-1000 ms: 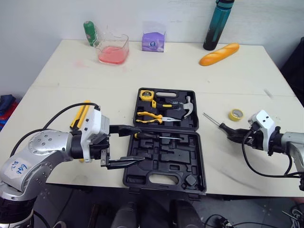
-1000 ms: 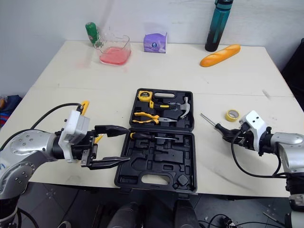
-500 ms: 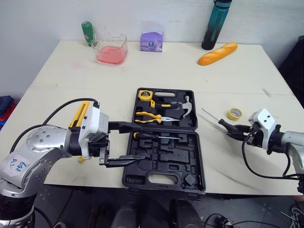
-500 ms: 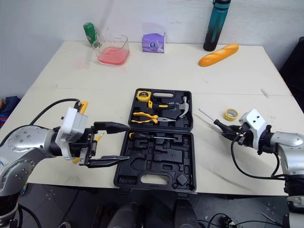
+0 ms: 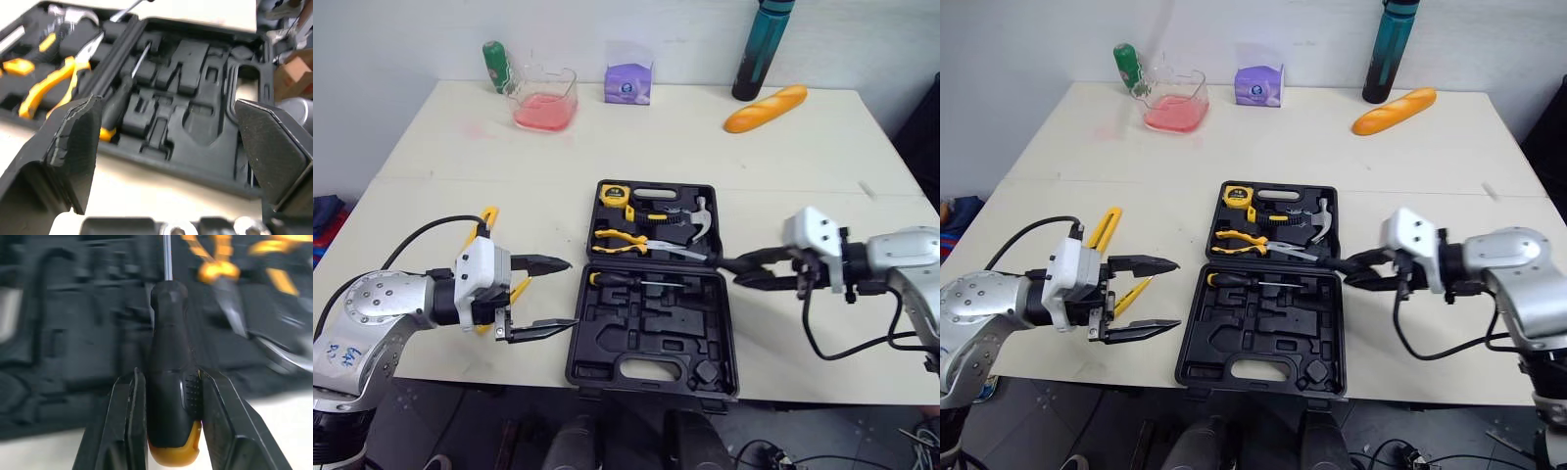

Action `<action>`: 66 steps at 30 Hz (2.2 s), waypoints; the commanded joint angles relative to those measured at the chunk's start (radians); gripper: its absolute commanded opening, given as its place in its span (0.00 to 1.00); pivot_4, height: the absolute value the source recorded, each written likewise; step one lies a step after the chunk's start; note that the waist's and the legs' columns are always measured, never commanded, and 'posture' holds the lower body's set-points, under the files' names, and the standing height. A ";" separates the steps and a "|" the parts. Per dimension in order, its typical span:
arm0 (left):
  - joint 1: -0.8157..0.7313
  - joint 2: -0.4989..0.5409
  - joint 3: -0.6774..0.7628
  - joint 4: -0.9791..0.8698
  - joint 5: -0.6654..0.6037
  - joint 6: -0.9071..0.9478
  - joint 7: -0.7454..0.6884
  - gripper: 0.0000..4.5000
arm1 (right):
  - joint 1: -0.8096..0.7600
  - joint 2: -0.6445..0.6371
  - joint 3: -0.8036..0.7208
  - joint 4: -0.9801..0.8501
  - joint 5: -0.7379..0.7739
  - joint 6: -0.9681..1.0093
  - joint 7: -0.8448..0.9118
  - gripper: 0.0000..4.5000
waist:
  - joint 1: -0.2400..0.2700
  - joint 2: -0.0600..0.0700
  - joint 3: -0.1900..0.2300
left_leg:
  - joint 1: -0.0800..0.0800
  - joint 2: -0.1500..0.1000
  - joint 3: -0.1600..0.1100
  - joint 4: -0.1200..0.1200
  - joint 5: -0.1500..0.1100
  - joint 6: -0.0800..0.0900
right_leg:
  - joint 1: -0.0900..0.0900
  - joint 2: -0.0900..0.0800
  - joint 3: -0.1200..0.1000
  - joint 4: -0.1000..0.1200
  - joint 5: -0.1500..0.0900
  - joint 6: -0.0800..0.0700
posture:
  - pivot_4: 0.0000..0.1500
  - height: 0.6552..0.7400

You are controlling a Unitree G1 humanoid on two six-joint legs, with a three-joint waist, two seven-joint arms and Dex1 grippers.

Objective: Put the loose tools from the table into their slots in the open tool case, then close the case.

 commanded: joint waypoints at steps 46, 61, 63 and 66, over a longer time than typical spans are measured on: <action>0.110 0.016 0.059 -0.087 0.017 0.023 0.058 1.00 | -0.188 0.057 0.356 -0.191 -0.206 0.310 -0.121 0.53 | -0.002 0.000 0.000 | -0.003 0.000 -0.002 0.000 -0.001 -0.001 | -0.001 0.000 -0.004 0.000 -0.001 -0.001 | 1.00 1.00; 0.102 0.001 0.057 -0.082 0.011 0.019 0.063 1.00 | -0.122 0.016 0.131 -0.102 -0.050 0.156 0.019 0.99 | -0.001 0.000 0.000 | -0.002 0.000 -0.002 0.000 -0.001 0.000 | -0.001 0.001 -0.004 0.000 -0.001 -0.001 | 1.00 1.00; 0.097 0.000 0.056 -0.078 0.014 0.013 0.063 1.00 | -0.090 0.047 0.083 -0.072 -0.022 0.124 0.007 0.99 | 0.000 0.000 0.000 | -0.002 0.000 -0.002 0.000 -0.001 0.000 | 0.000 0.001 -0.004 0.000 0.000 -0.001 | 1.00 1.00; 0.083 -0.005 0.053 -0.073 0.012 0.010 0.067 1.00 | -0.040 0.112 0.016 -0.021 0.024 0.057 -0.015 0.99 | 0.000 -0.001 0.001 | -0.002 0.000 -0.002 0.000 -0.001 0.000 | 0.000 0.001 -0.004 0.001 0.000 -0.001 | 1.00 1.00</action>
